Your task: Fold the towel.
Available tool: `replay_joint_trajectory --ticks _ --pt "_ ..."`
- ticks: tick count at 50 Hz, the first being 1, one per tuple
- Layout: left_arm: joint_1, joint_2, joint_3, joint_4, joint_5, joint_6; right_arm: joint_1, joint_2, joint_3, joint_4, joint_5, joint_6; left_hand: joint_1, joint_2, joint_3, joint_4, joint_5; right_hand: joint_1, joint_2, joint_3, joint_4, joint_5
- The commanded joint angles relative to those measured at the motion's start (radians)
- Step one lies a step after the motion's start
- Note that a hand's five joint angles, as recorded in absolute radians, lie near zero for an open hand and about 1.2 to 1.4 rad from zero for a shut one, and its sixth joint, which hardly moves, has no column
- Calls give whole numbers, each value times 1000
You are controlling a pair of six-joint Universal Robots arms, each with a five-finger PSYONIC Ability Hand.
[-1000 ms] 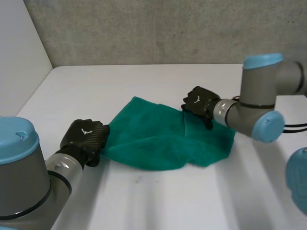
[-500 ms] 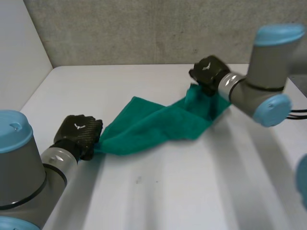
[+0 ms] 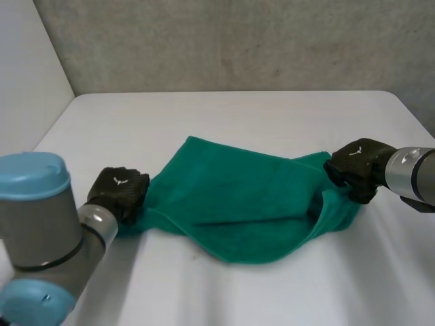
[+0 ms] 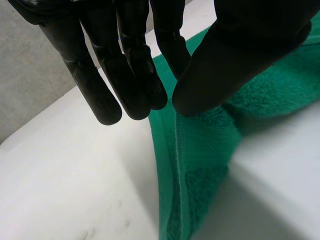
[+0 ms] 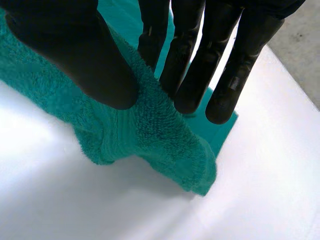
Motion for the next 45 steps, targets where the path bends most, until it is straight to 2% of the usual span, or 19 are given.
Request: replay_joint_trajectory --ticks 1,8,12,13,16,20,24,33,38,43,45 --pt "6 -157 272 2 2 82 12 86 -171 -200 13 73 260 201 206 202 219 433 228 220 209 239" --pt "9 -188 657 55 -1 219 12 121 -501 -394 64 282 260 201 206 202 219 433 228 220 209 239" --pt "12 -158 821 219 -9 230 15 117 -644 -569 111 409 260 201 206 202 219 433 228 220 209 239" --pt "15 -130 847 285 -17 232 16 103 -648 -645 131 449 260 201 206 202 219 433 228 220 209 239" --pt "24 -82 848 362 -23 229 16 55 -613 -742 157 479 260 201 206 202 219 433 228 220 209 239" --pt "32 -24 728 381 -20 215 4 -58 -404 -860 142 488 260 201 206 202 219 433 228 220 209 239" --pt "59 7 563 376 -17 180 1 -104 -203 -905 96 491 260 201 206 202 219 433 228 220 209 239" --pt "82 16 171 361 -9 110 -1 -103 218 -919 -43 477 260 201 206 202 219 433 228 220 209 239" --pt "82 -15 27 361 -6 109 -17 -40 352 -922 -85 460 260 201 206 202 219 433 228 220 209 239" --pt "69 -46 -51 361 -6 109 -28 52 398 -890 -79 434 260 201 206 202 219 433 228 220 209 239" --pt "67 -44 -59 359 -6 109 -31 49 402 -871 -76 417 260 201 206 202 219 343 138 130 120 150"
